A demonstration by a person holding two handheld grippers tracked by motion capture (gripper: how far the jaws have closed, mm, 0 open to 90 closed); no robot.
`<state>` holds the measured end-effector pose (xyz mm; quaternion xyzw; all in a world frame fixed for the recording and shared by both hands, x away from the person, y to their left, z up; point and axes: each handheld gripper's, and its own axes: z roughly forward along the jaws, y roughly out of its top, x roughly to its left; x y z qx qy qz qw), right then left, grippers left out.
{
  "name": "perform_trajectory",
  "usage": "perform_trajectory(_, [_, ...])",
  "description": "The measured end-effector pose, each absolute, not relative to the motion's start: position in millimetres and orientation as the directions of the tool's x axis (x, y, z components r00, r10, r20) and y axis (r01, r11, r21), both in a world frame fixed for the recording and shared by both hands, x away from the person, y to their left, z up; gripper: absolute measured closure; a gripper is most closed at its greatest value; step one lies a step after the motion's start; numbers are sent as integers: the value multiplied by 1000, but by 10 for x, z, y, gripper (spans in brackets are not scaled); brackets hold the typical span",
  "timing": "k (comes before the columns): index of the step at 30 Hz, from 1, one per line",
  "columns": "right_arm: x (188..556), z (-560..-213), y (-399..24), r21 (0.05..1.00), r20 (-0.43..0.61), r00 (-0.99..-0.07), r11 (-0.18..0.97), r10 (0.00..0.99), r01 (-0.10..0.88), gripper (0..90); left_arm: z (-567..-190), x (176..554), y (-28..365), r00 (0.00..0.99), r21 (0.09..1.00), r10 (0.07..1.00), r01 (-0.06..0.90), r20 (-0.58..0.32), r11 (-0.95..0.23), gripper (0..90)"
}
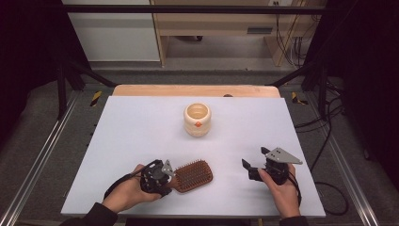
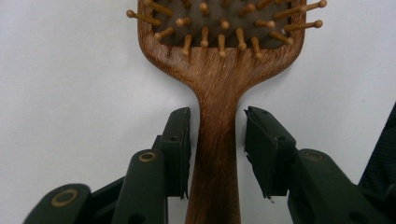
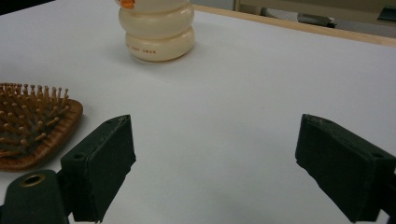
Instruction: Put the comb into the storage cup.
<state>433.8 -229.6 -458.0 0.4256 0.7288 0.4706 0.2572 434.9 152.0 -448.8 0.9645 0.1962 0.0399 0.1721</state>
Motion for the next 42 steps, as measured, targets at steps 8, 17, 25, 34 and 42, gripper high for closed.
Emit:
perform_trajectory(8, [4339, -4585, -2271, 902, 26, -513, 201, 858, 382, 121, -4476, 4392, 1446, 923, 310, 385, 364, 8, -878, 707])
perform_trajectory(17, [4343, -4590, -2272, 901, 29, -516, 202, 856, 385, 121, -4476, 4379, 1445, 924, 315, 383, 359, 14, -879, 726])
perform_trajectory(25, [4334, -4575, -2283, 907, 39, -511, 184, 858, 378, 124, -4354, 4365, 1510, 917, 399, 396, 343, 56, -851, 726])
perform_trajectory(34, [4312, -4552, -2244, 916, 71, -522, 151, 850, 371, 126, -4253, 4391, 1580, 878, 543, 459, 322, 136, -776, 726])
perform_trajectory(42, [4257, -4461, -2147, 935, 94, -542, 112, 835, 335, 118, -4321, 4437, 1615, 837, 688, 522, 282, 163, -668, 726])
